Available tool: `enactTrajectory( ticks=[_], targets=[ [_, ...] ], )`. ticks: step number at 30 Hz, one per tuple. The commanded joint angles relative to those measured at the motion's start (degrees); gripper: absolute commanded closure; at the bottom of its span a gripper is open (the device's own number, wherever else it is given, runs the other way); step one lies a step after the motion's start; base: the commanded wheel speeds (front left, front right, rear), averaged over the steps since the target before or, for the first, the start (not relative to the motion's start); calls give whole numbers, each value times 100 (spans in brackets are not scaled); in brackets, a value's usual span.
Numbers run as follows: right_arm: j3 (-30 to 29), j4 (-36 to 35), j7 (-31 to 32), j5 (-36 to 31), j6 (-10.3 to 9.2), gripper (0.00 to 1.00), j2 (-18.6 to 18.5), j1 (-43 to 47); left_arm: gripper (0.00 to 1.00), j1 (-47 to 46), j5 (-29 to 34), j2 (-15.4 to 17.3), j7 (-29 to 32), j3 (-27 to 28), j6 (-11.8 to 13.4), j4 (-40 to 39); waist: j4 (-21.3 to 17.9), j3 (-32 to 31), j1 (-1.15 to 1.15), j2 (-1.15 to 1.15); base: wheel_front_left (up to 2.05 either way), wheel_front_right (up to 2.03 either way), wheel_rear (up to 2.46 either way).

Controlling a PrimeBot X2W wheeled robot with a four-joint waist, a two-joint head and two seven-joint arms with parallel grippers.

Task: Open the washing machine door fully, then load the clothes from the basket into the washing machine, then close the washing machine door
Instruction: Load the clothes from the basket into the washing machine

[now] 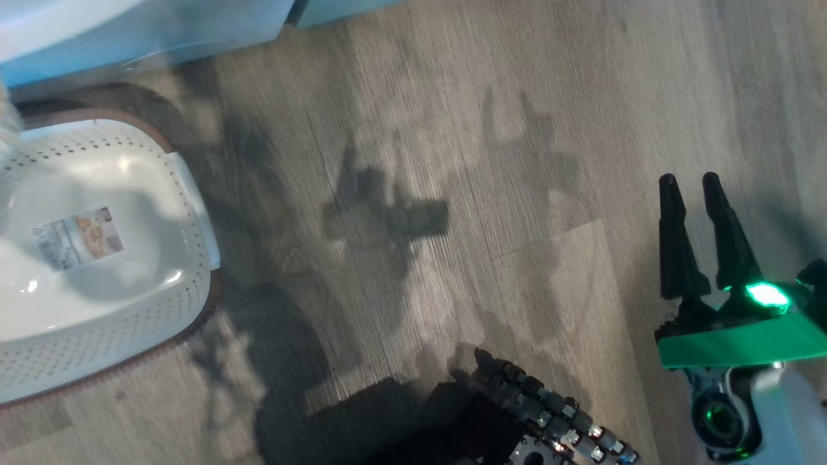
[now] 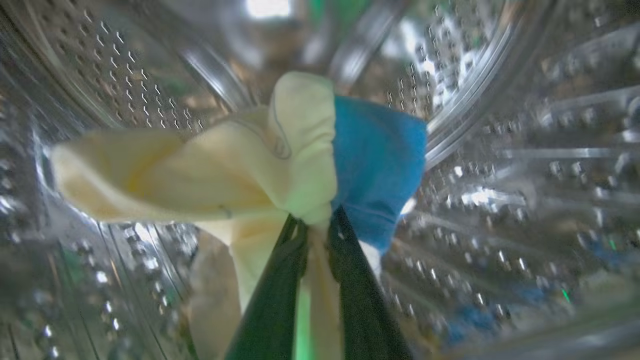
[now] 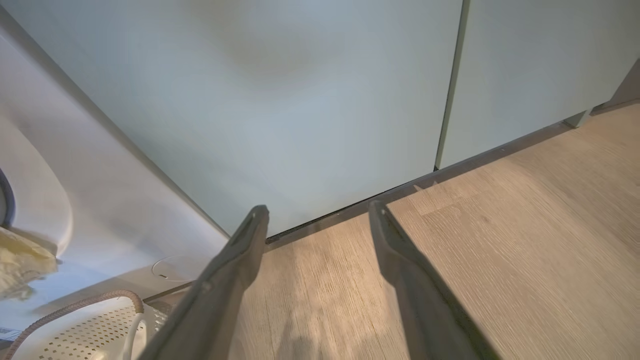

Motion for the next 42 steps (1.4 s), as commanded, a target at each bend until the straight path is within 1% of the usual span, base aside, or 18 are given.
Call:
enactTrajectory(
  ticks=[1, 2, 5, 6, 9, 11, 15, 19, 21, 22, 23, 24, 25, 26, 30, 31, 37, 42],
  targets=[
    [130, -126, -53, 58, -16, 0, -84, 29, 100, -403, 169, 318, -202, 154, 59, -111, -64, 70, -1, 0, 0, 0, 0],
    [130, -126, -53, 58, -16, 0, -84, 29, 100, -403, 169, 318, -202, 154, 59, -111, -64, 70, -1, 0, 0, 0, 0],
    [186, -139, -53, 99, -16, 0, -84, -12, 100, -759, 460, 325, -623, 42, 56, 0, -113, 155, -1, 0, 0, 0, 0],
    [196, -145, -53, 108, -16, 0, -84, -20, 100, -849, 639, 369, -718, -96, -10, 41, -116, 183, -1, 0, 0, 0, 0],
    [266, -143, -53, 118, -16, 0, -84, -59, 100, -1133, 830, 302, -1239, -143, 29, 150, -139, 275, -1, 0, 0, 0, 0],
    [281, -146, -53, 132, -16, 0, -84, -81, 100, -1200, 935, 268, -1404, -224, 31, 293, -137, 296, -1, 0, 0, 0, 0],
    [267, -126, -53, 130, -16, 0, -84, -91, 100, -1001, 579, 86, -858, -230, -91, 695, -67, 302, -1, 0, 0, 0, 0],
    [223, -135, -53, 96, -16, 0, -84, -127, 100, -801, 302, -14, -471, -170, -70, 710, 18, 285, -1, 0, 0, 0, 0],
    [195, -133, -53, 59, -16, 0, -84, -148, 100, -727, 230, -50, -342, -154, -11, 637, 67, 276, -1, 0, 0, 0, 0],
    [192, -132, -53, 40, -16, 0, -84, -163, 95, -693, 227, -58, -296, -157, 37, 588, 88, 273, -1, 0, 0, 0, 0],
    [188, -135, -53, 24, -16, 0, -84, -177, 77, -662, 223, -66, -268, -163, 68, 537, 107, 269, -1, 0, 0, 0, 0],
    [178, -132, -53, 13, -16, 0, -84, -188, 77, -628, 206, -73, -207, -174, 82, 507, 126, 262, -1, 0, 0, 0, 0],
    [166, -127, -53, 2, -16, 0, -84, -196, 2, -599, 180, -85, -175, -164, 111, 473, 147, 256, -1, 0, 0, 0, 0],
    [155, -122, -53, -8, -16, 0, -84, -206, 0, -560, 154, -93, -167, -154, 130, 433, 168, 248, -1, 0, 0, 0, 0],
    [85, -110, -53, -92, -16, 0, -84, -237, 0, -322, 10, -138, -204, -85, 195, 335, 262, 172, -1, 0, 0, 0, 0],
    [8, -97, -53, -145, -16, 0, -84, -232, 0, -151, -63, -182, -362, -29, 238, 294, 332, 100, -1, 0, 0, 0, 0],
    [-224, -115, -53, -347, -16, 0, -84, -202, 0, 509, -241, -357, -809, 57, 358, 203, 556, -156, -1, 0, 0, 0, 0],
    [-419, -153, -53, -553, -16, 0, -84, -128, 0, 1193, -263, -505, -1249, 36, 498, -138, 784, -387, -1, 0, 0, 0, 0]
  ],
)
